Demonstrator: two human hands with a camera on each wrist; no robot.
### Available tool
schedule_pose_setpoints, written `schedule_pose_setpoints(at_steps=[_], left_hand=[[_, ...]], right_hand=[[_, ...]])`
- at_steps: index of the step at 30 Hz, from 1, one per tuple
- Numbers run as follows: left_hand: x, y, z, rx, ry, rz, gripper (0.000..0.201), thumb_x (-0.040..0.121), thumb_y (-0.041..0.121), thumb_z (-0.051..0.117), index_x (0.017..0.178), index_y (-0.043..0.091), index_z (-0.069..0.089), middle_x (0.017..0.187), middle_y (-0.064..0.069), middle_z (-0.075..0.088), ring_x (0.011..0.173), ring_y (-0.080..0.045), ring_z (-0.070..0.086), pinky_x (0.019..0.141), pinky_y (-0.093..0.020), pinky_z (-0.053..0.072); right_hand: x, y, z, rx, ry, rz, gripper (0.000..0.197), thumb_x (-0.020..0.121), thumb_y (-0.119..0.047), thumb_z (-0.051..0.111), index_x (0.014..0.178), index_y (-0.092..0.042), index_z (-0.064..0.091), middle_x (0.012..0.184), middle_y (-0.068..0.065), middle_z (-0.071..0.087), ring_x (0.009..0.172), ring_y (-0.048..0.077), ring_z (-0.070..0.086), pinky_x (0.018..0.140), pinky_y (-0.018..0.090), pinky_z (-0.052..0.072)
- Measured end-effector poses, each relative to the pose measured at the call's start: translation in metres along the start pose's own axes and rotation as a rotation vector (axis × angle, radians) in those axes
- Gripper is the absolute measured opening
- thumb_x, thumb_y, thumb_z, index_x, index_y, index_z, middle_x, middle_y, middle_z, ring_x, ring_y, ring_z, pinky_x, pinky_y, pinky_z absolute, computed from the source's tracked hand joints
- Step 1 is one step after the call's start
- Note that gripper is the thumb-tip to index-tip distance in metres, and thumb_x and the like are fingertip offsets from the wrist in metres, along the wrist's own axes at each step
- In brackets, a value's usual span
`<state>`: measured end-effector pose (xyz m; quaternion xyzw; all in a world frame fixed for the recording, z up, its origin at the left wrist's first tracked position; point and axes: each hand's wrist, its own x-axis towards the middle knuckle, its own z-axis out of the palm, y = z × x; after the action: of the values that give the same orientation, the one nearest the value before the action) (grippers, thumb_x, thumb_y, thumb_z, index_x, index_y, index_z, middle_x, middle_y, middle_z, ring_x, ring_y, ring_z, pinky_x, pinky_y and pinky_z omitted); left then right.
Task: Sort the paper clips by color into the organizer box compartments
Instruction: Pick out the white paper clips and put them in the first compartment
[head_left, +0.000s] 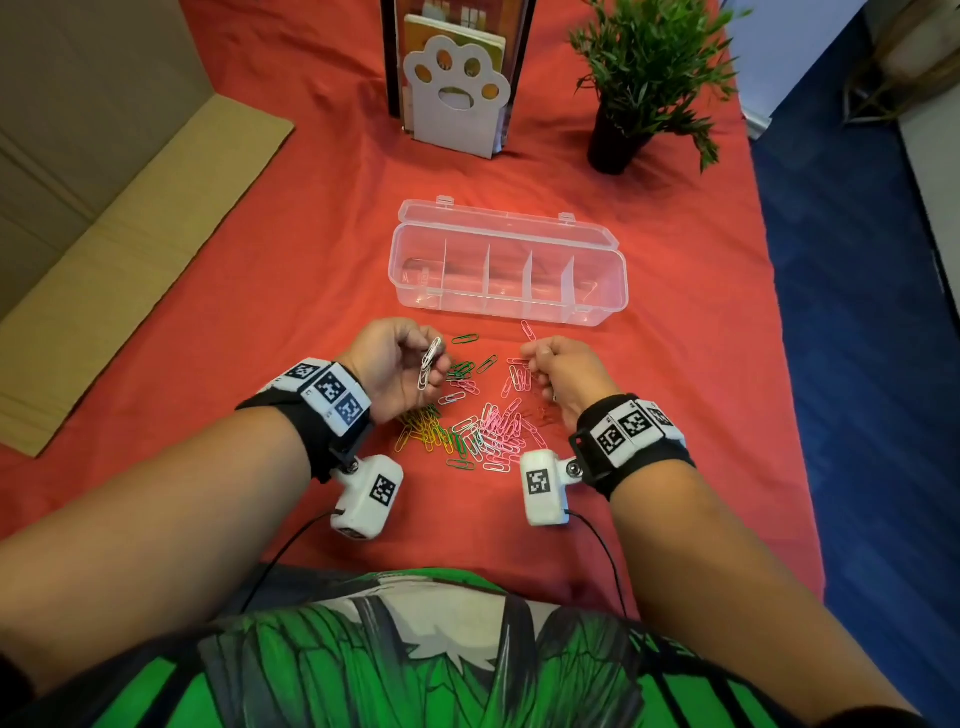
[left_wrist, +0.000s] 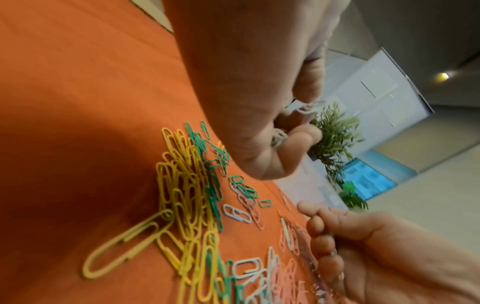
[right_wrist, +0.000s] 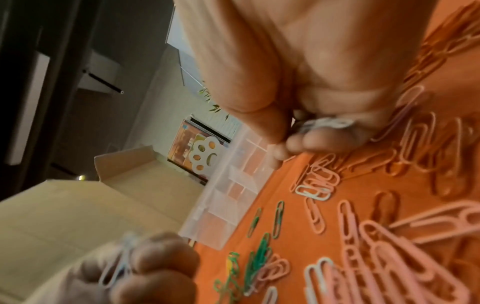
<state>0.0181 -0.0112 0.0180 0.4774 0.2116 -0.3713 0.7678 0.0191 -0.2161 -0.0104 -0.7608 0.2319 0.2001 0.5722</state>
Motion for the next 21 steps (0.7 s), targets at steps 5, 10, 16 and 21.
schedule_pose_setpoints(at_steps=[5, 10, 16, 21], left_hand=[[0.003, -0.002, 0.007, 0.078, 0.082, -0.023, 0.015, 0.074, 0.013, 0.042, 0.067, 0.012, 0.054, 0.056, -0.002, 0.052, 0.042, -0.011, 0.044, 0.041, -0.015, 0.038], [0.021, -0.024, 0.007, 0.963, 0.297, 0.165, 0.025, 0.090, 0.031, 0.054, 0.075, 0.012, 0.061, 0.058, 0.002, 0.046, 0.052, -0.015, 0.042, 0.054, -0.025, 0.038], [0.019, -0.029, 0.013, 0.681, 0.198, 0.086, 0.033, 0.093, -0.004, 0.034, 0.077, 0.017, 0.054, 0.069, 0.000, 0.053, 0.048, -0.002, 0.049, 0.039, -0.009, 0.039], [0.013, -0.019, 0.012, 0.230, 0.161, -0.065, 0.022, 0.094, 0.021, 0.038, 0.090, 0.011, 0.057, 0.083, -0.009, 0.066, 0.054, -0.011, 0.068, 0.050, -0.019, 0.055]], right_hand=[[0.001, 0.002, 0.006, -0.659, 0.118, -0.206, 0.012, 0.083, -0.015, 0.055, 0.081, -0.010, 0.066, 0.078, 0.005, 0.064, 0.079, 0.024, 0.062, 0.071, 0.026, 0.045], [-0.003, 0.005, 0.021, -0.973, 0.197, -0.369, 0.023, 0.086, -0.018, 0.055, 0.100, 0.000, 0.060, 0.105, 0.016, 0.053, 0.100, 0.033, 0.054, 0.085, 0.038, 0.048], [0.003, -0.003, 0.012, -1.013, 0.123, -0.299, 0.025, 0.084, -0.010, 0.048, 0.101, 0.005, 0.060, 0.108, 0.022, 0.056, 0.100, 0.039, 0.058, 0.086, 0.039, 0.047], [-0.005, 0.002, 0.015, -1.080, 0.166, -0.396, 0.027, 0.088, -0.022, 0.056, 0.099, 0.002, 0.062, 0.106, 0.018, 0.056, 0.101, 0.036, 0.055, 0.085, 0.040, 0.048]])
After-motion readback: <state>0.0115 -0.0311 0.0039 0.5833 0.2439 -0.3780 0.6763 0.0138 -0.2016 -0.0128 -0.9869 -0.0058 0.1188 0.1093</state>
